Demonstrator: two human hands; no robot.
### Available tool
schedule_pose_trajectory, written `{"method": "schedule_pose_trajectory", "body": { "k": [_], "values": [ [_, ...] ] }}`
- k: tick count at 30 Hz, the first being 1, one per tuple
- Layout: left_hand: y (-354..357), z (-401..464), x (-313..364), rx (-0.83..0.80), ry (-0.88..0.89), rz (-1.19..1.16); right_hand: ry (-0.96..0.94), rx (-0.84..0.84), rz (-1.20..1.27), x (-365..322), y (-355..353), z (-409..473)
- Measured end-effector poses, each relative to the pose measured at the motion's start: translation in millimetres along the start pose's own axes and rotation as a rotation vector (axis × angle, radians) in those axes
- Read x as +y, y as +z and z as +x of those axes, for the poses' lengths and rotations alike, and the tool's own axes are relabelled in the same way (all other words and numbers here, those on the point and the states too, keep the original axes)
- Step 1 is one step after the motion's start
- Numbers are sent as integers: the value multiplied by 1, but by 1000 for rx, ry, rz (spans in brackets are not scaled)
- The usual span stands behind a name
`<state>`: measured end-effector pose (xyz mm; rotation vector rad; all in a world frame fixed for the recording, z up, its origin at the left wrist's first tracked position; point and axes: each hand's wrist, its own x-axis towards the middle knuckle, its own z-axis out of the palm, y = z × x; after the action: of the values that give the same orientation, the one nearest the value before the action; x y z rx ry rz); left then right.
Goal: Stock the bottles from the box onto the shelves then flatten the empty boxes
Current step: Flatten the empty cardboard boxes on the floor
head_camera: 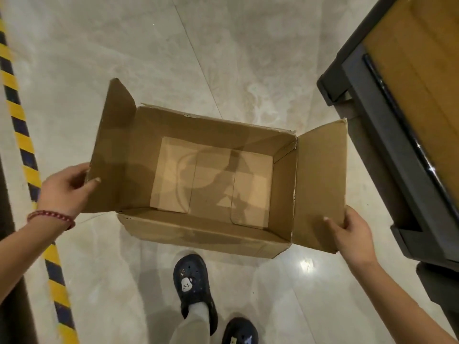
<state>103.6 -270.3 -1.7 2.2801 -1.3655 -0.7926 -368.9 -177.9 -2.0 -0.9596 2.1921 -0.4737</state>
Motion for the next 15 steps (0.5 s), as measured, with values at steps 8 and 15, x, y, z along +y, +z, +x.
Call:
{"method": "schedule_pose_trajectory", "body": {
  "k": [8, 15],
  "values": [
    [40, -50, 20, -165, -47, 2, -179, -236, -98, -25, 39, -21],
    [85, -104, -33, -81, -142, 52, -245, -235, -15, 25, 78, -35]
  ]
}}
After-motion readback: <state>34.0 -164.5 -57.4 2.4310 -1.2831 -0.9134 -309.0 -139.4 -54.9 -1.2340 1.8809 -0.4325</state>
